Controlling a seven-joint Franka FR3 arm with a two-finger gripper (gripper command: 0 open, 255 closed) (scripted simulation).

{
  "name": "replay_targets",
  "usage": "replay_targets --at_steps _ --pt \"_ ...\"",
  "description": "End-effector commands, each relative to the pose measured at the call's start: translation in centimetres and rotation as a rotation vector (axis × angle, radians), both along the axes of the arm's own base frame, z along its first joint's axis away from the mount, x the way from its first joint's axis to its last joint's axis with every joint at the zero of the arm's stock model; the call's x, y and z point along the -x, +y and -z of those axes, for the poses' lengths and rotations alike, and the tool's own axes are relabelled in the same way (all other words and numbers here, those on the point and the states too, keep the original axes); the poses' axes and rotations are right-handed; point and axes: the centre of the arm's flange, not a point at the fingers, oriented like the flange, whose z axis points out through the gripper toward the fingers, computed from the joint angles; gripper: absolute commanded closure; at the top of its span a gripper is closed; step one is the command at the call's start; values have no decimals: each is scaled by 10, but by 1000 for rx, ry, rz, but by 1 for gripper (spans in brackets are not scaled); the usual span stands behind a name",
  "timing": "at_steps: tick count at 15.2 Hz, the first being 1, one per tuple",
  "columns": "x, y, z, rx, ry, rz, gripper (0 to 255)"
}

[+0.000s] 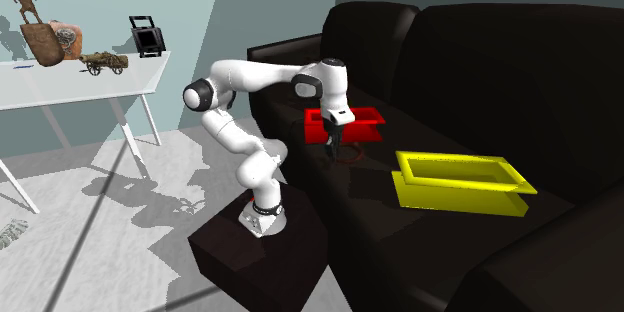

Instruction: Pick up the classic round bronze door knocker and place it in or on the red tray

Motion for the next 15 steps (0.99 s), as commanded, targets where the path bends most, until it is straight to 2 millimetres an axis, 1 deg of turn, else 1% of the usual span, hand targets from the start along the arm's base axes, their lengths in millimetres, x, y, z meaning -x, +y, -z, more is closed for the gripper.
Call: replay_targets --at_steps 1,15 --pt "0 0 -11 0 0 0 255" --pt "0 0 -85 0 0 0 255"
